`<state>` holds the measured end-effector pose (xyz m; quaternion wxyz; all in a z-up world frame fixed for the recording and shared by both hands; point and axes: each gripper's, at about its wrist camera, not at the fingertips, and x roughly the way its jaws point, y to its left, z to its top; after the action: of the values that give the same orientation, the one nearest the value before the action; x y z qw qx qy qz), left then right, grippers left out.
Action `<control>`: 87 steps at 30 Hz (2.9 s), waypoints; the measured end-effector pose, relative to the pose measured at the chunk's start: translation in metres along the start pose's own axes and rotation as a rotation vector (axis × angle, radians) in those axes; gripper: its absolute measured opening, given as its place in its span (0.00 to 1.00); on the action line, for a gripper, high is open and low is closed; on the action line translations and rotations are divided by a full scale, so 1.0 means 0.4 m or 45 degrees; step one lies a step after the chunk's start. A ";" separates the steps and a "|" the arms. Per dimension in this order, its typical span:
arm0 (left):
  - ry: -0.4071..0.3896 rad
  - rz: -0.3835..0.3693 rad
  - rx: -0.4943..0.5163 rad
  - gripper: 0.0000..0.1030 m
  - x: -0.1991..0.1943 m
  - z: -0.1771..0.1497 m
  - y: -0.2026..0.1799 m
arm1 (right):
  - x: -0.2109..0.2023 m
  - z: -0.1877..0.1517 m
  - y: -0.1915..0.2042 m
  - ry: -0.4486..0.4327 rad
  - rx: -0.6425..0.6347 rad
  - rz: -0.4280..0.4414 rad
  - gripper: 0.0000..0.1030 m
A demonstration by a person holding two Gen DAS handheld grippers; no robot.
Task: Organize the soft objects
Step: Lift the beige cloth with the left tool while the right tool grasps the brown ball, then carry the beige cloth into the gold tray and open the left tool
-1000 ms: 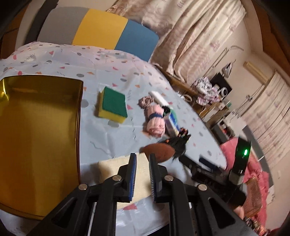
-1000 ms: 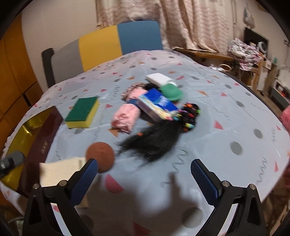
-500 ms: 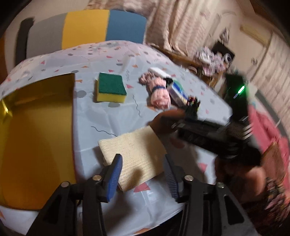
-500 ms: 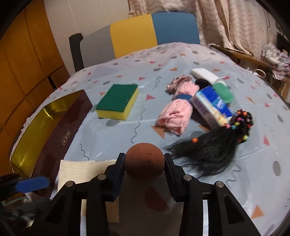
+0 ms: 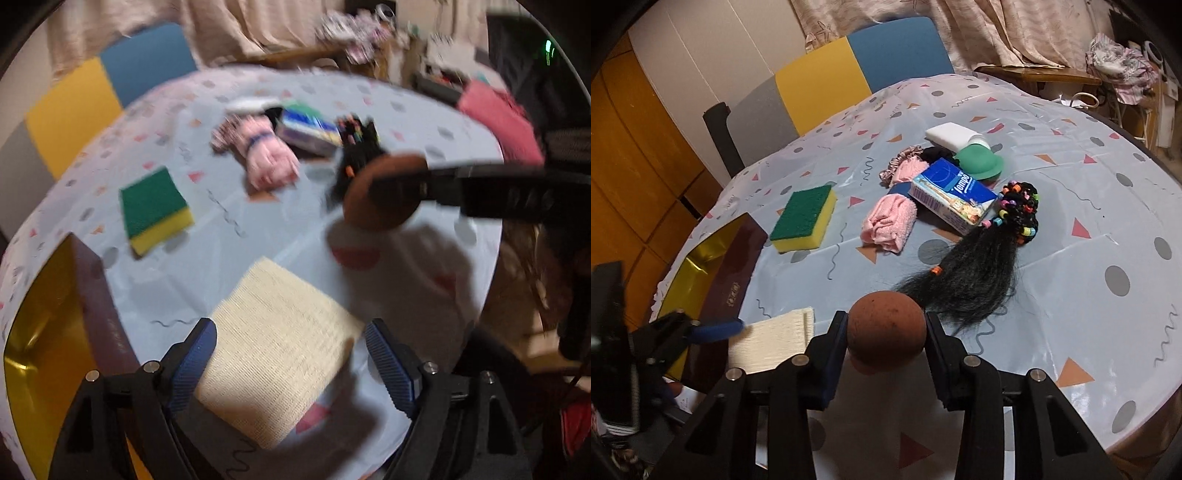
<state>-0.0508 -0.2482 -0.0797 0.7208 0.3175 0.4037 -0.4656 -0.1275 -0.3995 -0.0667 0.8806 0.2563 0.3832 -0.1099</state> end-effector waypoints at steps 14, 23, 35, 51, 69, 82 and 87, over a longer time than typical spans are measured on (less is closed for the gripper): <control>0.095 -0.076 -0.106 0.59 0.035 -0.007 0.035 | -0.010 0.002 0.010 -0.006 -0.014 -0.011 0.41; -0.070 -0.194 -0.227 0.32 -0.024 -0.018 0.062 | -0.010 -0.004 0.039 0.000 -0.044 0.000 0.41; -0.408 -0.433 -0.629 0.29 -0.151 -0.049 0.199 | -0.003 -0.015 0.071 0.005 -0.065 0.027 0.41; -0.605 -0.133 -0.947 0.29 -0.306 -0.173 0.481 | -0.010 -0.008 0.156 -0.015 -0.104 0.080 0.41; -0.295 0.309 -1.162 0.39 -0.193 -0.280 0.789 | -0.033 0.016 0.304 -0.058 -0.197 0.113 0.41; -0.408 0.318 -1.136 0.47 -0.283 -0.304 0.690 | -0.026 0.042 0.415 -0.057 -0.321 0.173 0.41; -0.438 0.291 -1.158 0.47 -0.310 -0.342 0.611 | 0.040 0.071 0.505 0.001 -0.445 0.228 0.41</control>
<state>0.1069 0.0064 -0.0156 0.8887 -0.0684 0.4038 -0.2061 -0.0203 -0.2442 0.0122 0.9179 0.1326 0.3722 0.0372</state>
